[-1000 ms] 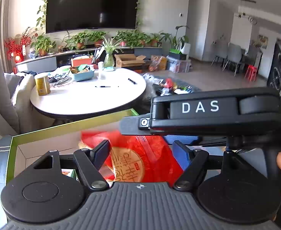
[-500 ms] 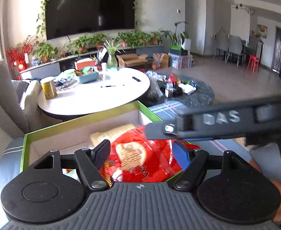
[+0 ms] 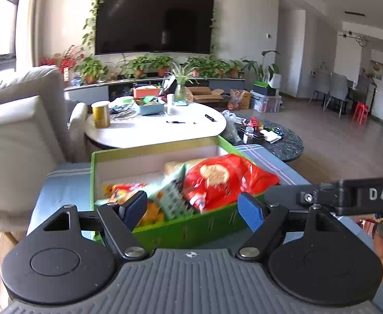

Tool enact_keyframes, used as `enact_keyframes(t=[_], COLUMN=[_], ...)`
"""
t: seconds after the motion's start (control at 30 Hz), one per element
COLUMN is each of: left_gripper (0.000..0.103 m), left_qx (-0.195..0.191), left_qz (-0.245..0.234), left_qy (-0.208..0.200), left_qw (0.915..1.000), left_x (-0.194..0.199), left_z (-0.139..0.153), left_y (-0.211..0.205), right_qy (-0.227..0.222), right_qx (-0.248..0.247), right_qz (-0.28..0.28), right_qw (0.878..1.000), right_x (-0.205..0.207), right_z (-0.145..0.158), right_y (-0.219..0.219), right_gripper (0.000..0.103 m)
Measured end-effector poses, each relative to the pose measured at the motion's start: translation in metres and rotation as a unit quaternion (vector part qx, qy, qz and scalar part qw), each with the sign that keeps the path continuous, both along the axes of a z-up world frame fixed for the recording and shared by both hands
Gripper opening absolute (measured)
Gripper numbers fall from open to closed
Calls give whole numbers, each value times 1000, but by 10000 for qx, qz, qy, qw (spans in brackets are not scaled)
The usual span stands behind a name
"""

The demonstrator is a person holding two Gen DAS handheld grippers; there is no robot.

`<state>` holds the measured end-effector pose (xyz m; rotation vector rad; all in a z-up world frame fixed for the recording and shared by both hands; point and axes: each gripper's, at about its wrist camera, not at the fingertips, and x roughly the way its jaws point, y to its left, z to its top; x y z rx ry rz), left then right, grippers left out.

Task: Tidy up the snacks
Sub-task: 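Withdraw the right gripper from the box toward the remaining snacks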

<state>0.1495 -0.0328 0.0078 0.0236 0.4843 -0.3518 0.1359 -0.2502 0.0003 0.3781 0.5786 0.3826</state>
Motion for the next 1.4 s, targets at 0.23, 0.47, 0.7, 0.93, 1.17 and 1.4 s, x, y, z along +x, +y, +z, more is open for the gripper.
enact_keyframes(t=[0.23, 0.47, 0.7, 0.93, 1.17, 1.4], left_gripper=[76, 79, 79, 79, 79, 79], left_qx=[60, 19, -7, 65, 299, 422], left_qz=[207, 341, 528, 682, 660, 555], left_qy=[68, 139, 252, 379, 588, 504], left_qw=[9997, 9993, 9983, 9969, 9956, 9963], left_x=[-40, -70, -79, -79, -85, -104], left_z=[-11, -24, -34, -42, -52, -49], left_y=[26, 42, 55, 67, 66, 75], right_qy=[71, 213, 291, 406, 546, 609], right_qx=[-159, -202, -391, -413, -437, -482], right_qz=[99, 138, 115, -15, -10, 11], right_qw=[9998, 9995, 9987, 9983, 9976, 9970], right_x=[-25, -41, -53, -56, -54, -55], right_z=[-8, -19, -28, -38, -46, -48], right_y=[16, 28, 37, 34, 34, 36], right_gripper=[77, 77, 77, 77, 77, 77])
